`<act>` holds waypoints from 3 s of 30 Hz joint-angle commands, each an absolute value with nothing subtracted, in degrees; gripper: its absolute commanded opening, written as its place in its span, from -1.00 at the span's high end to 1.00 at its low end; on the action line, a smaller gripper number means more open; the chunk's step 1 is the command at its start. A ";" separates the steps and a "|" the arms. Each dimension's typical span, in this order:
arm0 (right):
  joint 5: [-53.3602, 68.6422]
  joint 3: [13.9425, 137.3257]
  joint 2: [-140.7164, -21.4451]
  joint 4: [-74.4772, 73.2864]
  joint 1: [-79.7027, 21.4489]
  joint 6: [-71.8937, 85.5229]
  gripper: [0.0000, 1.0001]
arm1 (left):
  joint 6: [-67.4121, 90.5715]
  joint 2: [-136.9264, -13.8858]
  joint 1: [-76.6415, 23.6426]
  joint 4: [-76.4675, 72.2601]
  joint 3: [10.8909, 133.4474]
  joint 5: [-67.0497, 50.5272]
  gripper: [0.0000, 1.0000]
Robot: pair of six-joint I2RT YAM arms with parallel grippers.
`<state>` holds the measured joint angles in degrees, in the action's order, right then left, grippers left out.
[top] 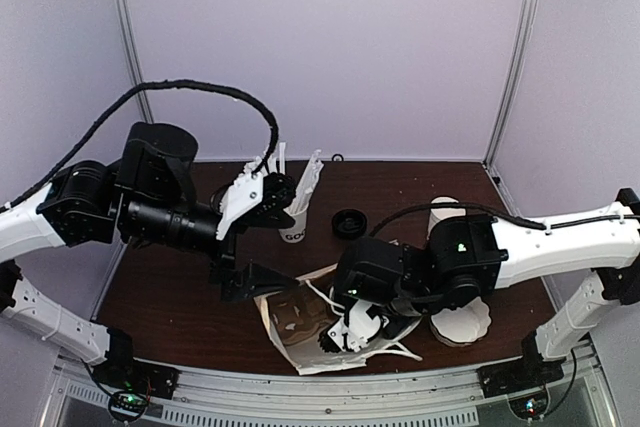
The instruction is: Pack the takeout coffee
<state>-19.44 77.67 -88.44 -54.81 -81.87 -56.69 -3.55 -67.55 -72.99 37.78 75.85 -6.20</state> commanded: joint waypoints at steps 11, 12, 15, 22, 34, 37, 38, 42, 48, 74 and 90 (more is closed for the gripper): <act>-21.27 75.04 -87.45 -46.05 -79.85 -57.43 -0.32 | 7.79 -60.95 -51.70 22.68 59.80 -5.06 -0.88; -21.25 74.86 -87.47 -45.90 -79.86 -57.28 -0.32 | 8.05 -61.44 -50.63 22.00 58.77 -6.04 -0.87; -21.11 74.41 -87.66 -45.66 -79.73 -57.22 -0.32 | 7.68 -64.84 -49.09 20.96 57.10 -8.61 -0.86; -19.48 74.20 -87.98 -47.54 -79.47 -55.66 -0.33 | 7.38 -69.15 -48.96 14.35 54.02 -14.90 -0.81; -19.61 72.56 -89.25 -46.31 -78.44 -55.55 -0.33 | 5.82 -65.03 -48.95 15.81 53.59 -14.80 -0.80; -19.52 72.81 -89.83 -45.79 -77.88 -55.70 -0.34 | 5.70 -64.97 -48.94 15.91 53.57 -15.05 -0.80; -19.27 73.03 -90.21 -45.75 -77.59 -55.69 -0.34 | 5.71 -65.10 -48.95 15.83 53.49 -15.23 -0.80; -17.29 74.73 -91.32 -46.89 -76.48 -55.57 -0.35 | 6.25 -64.78 -48.96 15.71 53.15 -15.45 -0.79; -12.94 79.41 -93.47 -51.13 -75.03 -53.99 -0.37 | 7.03 -60.96 -48.95 17.49 53.04 -13.61 -0.79; 6.91 104.64 -111.16 -73.31 -63.63 -48.17 -0.39 | 11.08 -52.19 -48.91 23.59 53.66 -9.01 -0.79; 10.84 106.63 -115.64 -69.86 -60.83 -44.47 -0.39 | 13.87 -60.69 -49.00 32.97 66.94 -16.23 -0.81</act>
<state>9.43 108.12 -115.02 -70.67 -61.08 -47.09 12.60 -57.65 -49.17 29.56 61.45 -11.90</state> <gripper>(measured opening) 0.717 0.905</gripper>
